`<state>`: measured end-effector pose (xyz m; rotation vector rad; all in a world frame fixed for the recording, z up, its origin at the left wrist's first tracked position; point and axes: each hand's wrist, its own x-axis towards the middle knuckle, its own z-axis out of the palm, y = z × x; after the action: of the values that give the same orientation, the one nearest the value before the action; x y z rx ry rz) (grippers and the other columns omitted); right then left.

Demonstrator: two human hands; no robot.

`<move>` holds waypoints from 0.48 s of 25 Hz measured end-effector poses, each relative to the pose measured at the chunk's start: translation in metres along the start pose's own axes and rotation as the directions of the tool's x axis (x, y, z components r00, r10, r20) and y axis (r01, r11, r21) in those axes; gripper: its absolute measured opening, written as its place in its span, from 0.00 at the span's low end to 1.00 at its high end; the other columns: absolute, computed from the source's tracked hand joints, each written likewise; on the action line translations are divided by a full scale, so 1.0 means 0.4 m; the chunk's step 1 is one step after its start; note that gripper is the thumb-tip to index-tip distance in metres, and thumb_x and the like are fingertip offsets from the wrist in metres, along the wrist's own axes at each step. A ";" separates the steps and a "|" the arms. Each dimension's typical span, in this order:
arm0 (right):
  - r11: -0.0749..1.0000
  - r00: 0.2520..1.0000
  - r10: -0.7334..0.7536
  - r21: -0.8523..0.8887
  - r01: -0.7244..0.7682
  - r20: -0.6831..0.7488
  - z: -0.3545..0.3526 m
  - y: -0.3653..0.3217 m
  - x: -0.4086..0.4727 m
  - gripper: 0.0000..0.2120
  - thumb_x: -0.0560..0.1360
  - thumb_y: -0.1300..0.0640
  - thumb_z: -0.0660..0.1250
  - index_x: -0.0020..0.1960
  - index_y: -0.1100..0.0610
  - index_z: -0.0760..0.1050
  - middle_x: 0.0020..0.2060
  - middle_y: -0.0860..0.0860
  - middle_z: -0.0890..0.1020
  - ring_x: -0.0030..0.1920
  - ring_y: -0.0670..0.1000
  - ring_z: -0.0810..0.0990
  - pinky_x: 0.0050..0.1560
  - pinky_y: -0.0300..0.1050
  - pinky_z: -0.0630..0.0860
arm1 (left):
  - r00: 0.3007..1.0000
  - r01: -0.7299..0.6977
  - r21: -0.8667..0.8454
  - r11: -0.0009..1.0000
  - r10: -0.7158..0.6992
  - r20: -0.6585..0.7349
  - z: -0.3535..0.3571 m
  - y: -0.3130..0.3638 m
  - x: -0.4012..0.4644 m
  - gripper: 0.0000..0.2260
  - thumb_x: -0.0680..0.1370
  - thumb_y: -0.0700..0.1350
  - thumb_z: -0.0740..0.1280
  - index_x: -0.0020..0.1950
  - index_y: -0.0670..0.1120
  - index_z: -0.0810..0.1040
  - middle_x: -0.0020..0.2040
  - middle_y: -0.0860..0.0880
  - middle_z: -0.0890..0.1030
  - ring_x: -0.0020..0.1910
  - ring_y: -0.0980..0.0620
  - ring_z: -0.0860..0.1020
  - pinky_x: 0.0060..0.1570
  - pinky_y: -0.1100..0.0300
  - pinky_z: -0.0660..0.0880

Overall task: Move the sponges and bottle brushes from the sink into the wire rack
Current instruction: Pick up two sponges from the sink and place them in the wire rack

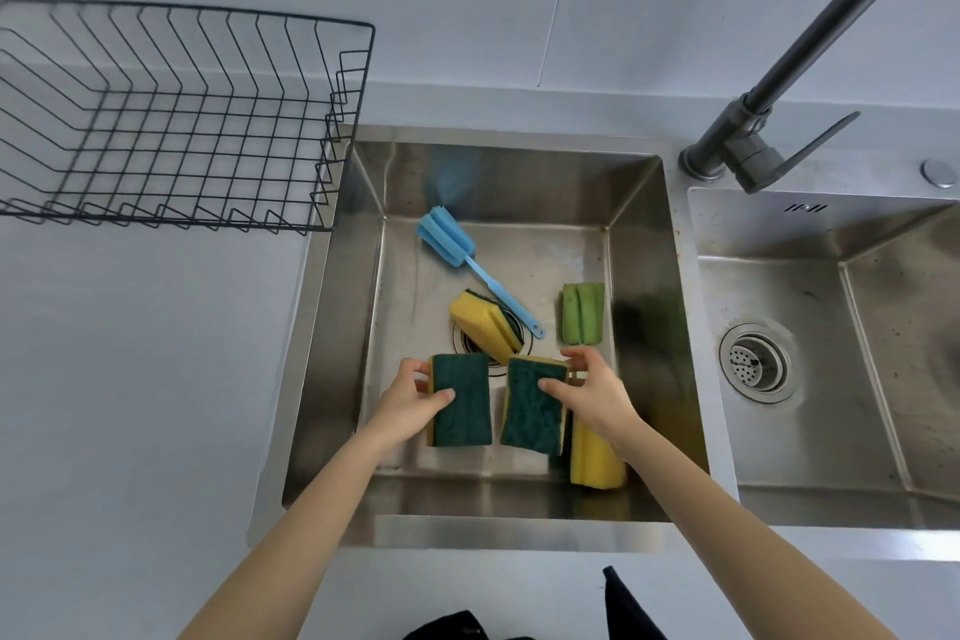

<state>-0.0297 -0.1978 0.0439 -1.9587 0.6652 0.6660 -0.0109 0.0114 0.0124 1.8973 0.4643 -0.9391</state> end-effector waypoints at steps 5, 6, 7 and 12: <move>0.974 0.995 0.058 0.223 -0.039 -0.077 -0.022 -0.021 -0.018 0.26 0.73 0.54 0.69 0.66 0.61 0.66 0.61 0.57 0.75 0.56 0.53 0.76 0.58 0.47 0.76 | 0.995 -0.103 -0.086 0.991 0.101 -0.026 -0.014 0.038 -0.045 0.14 0.76 0.45 0.65 0.57 0.49 0.64 0.59 0.48 0.69 0.60 0.45 0.73 0.60 0.50 0.75; 0.974 0.995 0.054 0.225 -0.034 -0.085 -0.022 -0.024 -0.023 0.25 0.73 0.53 0.69 0.65 0.62 0.67 0.60 0.56 0.76 0.55 0.52 0.76 0.57 0.46 0.76 | 0.992 -0.123 -0.095 0.988 0.121 -0.021 -0.014 0.043 -0.056 0.13 0.76 0.45 0.65 0.58 0.49 0.64 0.59 0.48 0.69 0.61 0.45 0.73 0.57 0.52 0.75; 0.975 0.995 0.043 0.222 -0.021 -0.093 -0.021 -0.029 -0.030 0.24 0.74 0.52 0.68 0.65 0.62 0.68 0.58 0.56 0.77 0.53 0.51 0.76 0.54 0.44 0.76 | 0.990 -0.138 -0.105 0.985 0.137 -0.019 -0.014 0.048 -0.067 0.14 0.76 0.45 0.65 0.58 0.49 0.64 0.59 0.48 0.70 0.61 0.45 0.74 0.55 0.54 0.76; 0.971 0.992 -0.026 0.234 0.055 -0.122 -0.017 -0.051 -0.070 0.22 0.75 0.52 0.66 0.65 0.62 0.69 0.58 0.56 0.78 0.53 0.51 0.77 0.52 0.43 0.75 | 0.977 -0.209 -0.158 0.965 0.200 -0.069 -0.028 0.070 -0.115 0.15 0.76 0.46 0.65 0.60 0.48 0.66 0.62 0.45 0.71 0.58 0.47 0.75 0.49 0.58 0.77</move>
<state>-0.0342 -0.1902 0.0779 -1.7940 0.7399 0.4264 -0.0172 0.0105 0.0673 1.7844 0.3572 -0.6952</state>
